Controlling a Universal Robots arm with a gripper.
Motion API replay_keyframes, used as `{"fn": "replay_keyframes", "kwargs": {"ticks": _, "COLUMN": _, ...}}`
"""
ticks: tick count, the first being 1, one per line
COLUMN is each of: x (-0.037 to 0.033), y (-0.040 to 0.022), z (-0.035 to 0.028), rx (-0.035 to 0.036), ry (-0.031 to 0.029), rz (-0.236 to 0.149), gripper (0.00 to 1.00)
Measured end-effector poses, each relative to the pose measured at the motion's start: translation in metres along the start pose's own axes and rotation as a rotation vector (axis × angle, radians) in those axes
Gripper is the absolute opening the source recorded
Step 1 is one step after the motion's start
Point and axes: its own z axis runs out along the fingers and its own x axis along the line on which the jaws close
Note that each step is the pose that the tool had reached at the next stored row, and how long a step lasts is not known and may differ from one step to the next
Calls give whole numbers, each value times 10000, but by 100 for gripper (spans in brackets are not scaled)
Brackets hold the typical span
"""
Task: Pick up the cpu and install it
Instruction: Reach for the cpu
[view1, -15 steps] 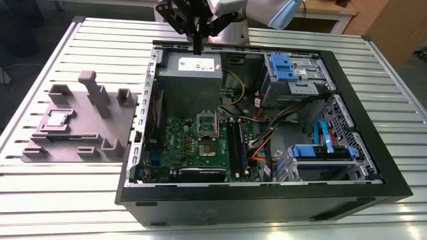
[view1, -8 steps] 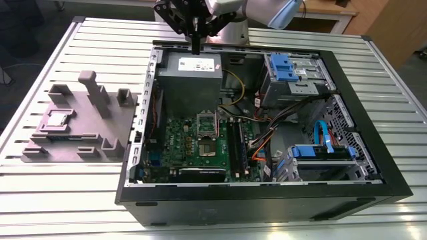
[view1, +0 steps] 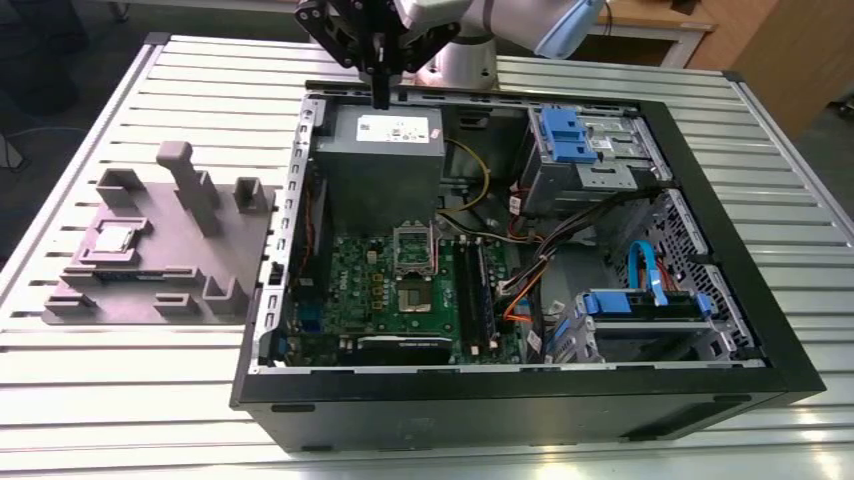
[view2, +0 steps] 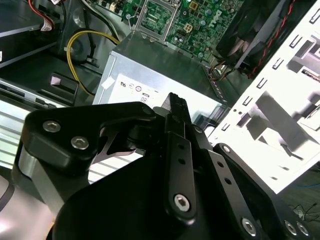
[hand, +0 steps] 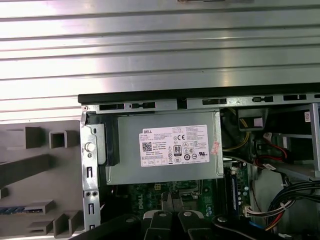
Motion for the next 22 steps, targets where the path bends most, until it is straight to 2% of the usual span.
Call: {"fn": "replay_keyframes", "kwargs": {"ticks": 22, "x": 88, "y": -7, "z": -2, "rx": 0, "ry": 0, "rz": -1, "gripper": 10}}
